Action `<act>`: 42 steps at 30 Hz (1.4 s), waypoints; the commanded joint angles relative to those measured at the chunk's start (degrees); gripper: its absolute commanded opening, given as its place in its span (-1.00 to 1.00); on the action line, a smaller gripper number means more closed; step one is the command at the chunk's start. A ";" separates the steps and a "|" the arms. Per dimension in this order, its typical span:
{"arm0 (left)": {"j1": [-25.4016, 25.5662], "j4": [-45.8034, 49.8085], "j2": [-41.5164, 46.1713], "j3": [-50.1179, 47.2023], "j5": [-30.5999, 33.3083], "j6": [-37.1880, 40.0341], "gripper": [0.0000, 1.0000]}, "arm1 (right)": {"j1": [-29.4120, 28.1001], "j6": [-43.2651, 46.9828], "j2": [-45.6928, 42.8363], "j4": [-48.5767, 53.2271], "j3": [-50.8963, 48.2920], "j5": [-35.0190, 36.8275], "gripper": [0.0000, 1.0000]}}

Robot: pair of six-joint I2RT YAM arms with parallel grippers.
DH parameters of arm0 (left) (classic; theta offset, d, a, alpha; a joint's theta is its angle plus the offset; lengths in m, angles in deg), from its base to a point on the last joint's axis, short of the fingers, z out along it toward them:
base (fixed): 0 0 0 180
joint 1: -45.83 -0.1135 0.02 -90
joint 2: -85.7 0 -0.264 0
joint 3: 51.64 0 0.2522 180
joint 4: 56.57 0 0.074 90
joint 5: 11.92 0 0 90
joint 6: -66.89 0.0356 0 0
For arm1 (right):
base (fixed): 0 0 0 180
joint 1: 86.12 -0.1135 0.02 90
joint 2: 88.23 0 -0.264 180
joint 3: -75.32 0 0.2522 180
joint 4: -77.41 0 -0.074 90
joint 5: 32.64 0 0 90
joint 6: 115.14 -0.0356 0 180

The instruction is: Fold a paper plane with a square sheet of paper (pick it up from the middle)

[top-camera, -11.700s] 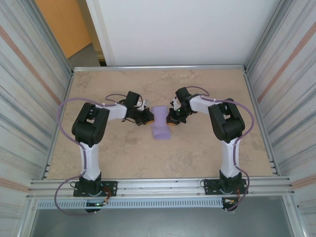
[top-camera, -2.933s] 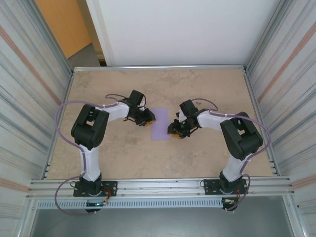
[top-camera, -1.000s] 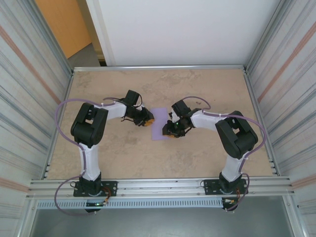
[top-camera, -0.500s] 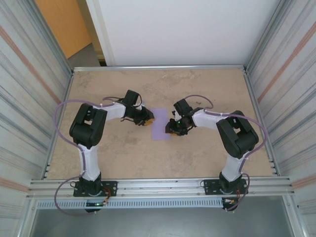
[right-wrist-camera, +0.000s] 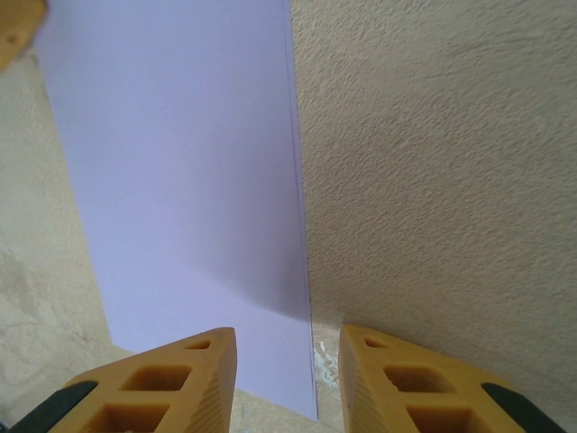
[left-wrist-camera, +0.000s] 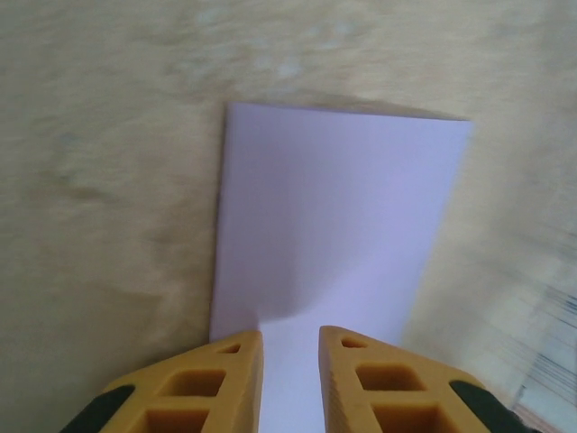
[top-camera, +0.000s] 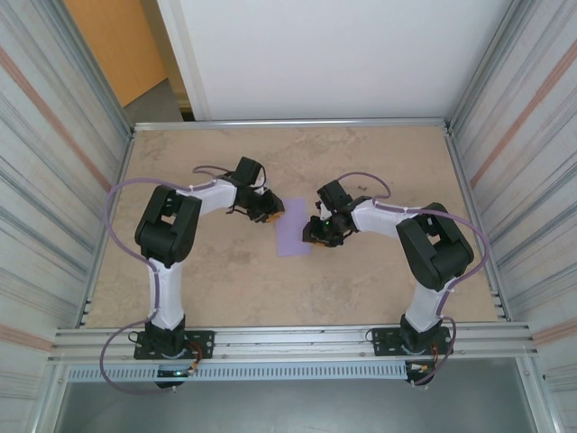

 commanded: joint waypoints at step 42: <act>-2.95 -0.93 -5.14 -5.94 -2.15 -6.96 -0.56 | -5.42 -0.66 1.55 -1.28 2.75 -1.00 -0.29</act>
